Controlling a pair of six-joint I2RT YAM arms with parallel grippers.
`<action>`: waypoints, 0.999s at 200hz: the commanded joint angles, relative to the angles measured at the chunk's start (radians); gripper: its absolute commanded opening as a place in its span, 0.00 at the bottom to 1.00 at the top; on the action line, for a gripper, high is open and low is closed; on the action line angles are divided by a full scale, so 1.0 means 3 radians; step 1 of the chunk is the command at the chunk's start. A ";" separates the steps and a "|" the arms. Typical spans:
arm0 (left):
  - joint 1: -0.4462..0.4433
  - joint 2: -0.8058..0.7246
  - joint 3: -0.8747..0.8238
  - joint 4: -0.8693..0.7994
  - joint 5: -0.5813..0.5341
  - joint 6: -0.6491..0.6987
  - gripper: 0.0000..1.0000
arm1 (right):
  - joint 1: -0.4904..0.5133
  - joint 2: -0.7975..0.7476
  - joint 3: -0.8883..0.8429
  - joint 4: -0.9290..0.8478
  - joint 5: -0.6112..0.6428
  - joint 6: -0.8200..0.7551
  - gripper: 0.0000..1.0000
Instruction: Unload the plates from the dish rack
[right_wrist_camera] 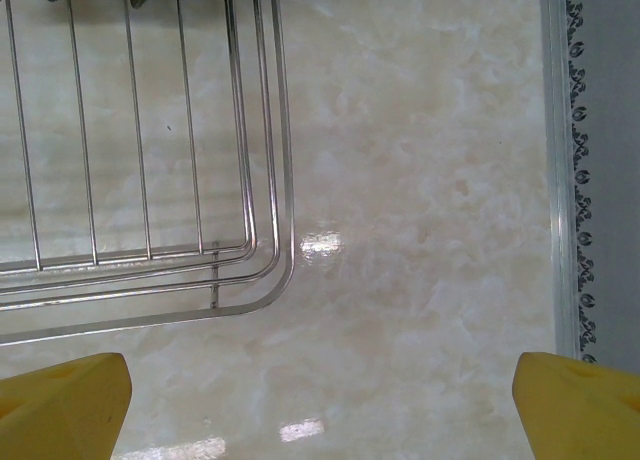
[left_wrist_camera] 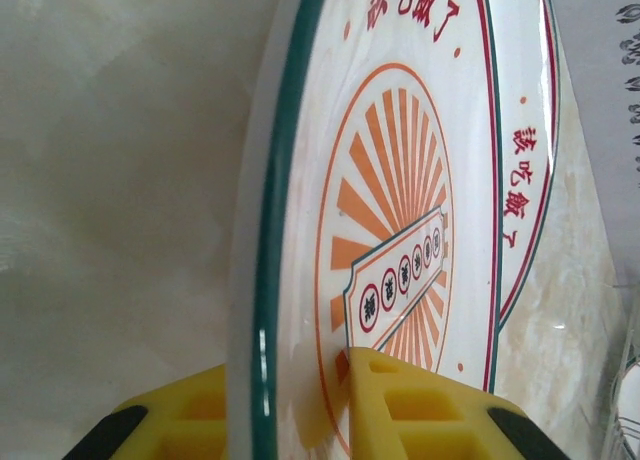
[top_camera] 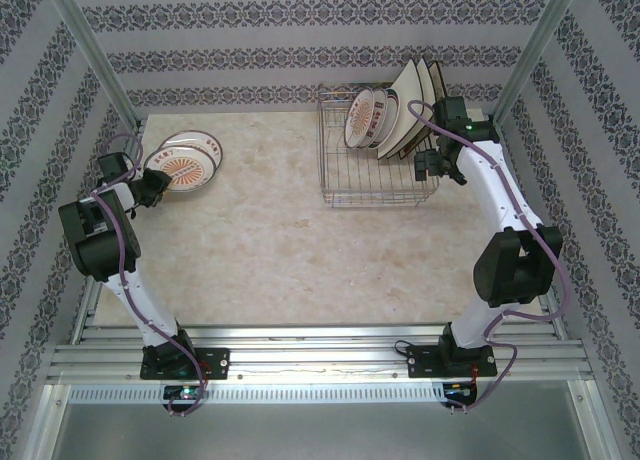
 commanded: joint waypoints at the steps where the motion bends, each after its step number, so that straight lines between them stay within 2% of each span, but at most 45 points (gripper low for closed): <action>1: 0.0021 -0.0100 0.0118 -0.0360 -0.0192 0.0295 0.21 | 0.0054 0.0034 0.0034 -0.0009 -0.0027 -0.0010 0.98; 137: -0.0142 0.0284 0.0566 -0.0595 -0.0334 0.0325 0.29 | 0.0090 0.0115 0.0115 -0.0013 -0.0046 0.0001 0.98; 200: -0.0266 0.0452 0.0957 -0.1028 -0.0541 0.0490 0.39 | 0.0091 0.0144 0.0152 -0.0009 -0.0051 -0.0011 0.98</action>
